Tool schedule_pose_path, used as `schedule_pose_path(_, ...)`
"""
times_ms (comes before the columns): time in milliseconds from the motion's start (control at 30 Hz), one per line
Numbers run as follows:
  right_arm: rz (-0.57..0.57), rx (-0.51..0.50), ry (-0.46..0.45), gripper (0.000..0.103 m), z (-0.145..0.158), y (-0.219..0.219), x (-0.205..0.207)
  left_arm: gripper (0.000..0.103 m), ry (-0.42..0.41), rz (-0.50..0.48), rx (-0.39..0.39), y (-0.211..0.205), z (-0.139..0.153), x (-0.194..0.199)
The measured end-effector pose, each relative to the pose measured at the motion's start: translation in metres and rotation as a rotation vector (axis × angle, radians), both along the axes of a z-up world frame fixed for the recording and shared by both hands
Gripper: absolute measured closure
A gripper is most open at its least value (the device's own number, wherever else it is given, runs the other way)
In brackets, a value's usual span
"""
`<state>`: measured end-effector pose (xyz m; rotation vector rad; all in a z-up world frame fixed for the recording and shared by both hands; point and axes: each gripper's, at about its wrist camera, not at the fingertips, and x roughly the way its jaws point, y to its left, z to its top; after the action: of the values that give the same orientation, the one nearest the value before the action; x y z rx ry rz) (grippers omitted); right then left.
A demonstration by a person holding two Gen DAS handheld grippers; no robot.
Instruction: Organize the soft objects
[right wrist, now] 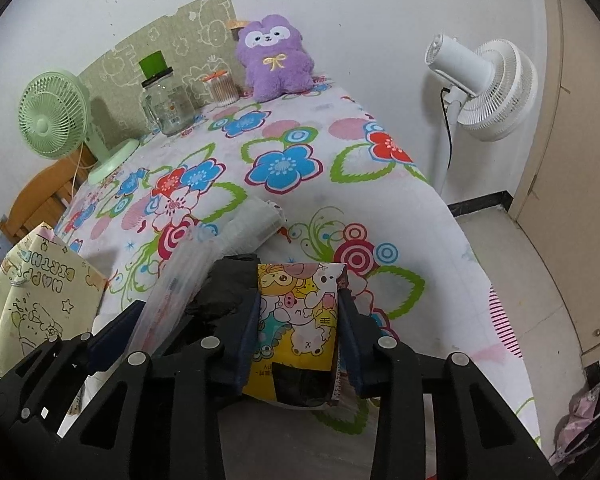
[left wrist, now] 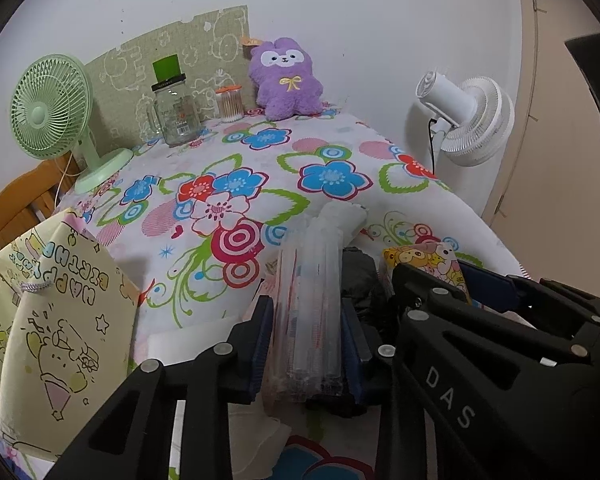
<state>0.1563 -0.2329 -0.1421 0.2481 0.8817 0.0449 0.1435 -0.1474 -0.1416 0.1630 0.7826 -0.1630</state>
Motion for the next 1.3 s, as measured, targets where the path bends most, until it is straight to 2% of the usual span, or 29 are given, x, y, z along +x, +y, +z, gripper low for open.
schedule_pose_path(267, -0.002, -0.021, -0.038, 0.063, 0.018, 0.001, -0.006, 0.076, -0.031, -0.011, -0.032, 0.002, 0.015, -0.006)
schedule_pose_path(733, -0.004, -0.039, -0.098, 0.063, 0.046, 0.003, -0.022, 0.077, -0.082, -0.018, -0.049, 0.005, 0.039, -0.021)
schedule_pose_path(1300, 0.011, -0.044, -0.134, 0.063, 0.065, 0.014, -0.031, 0.074, -0.073, -0.027, -0.099, 0.021, 0.053, -0.025)
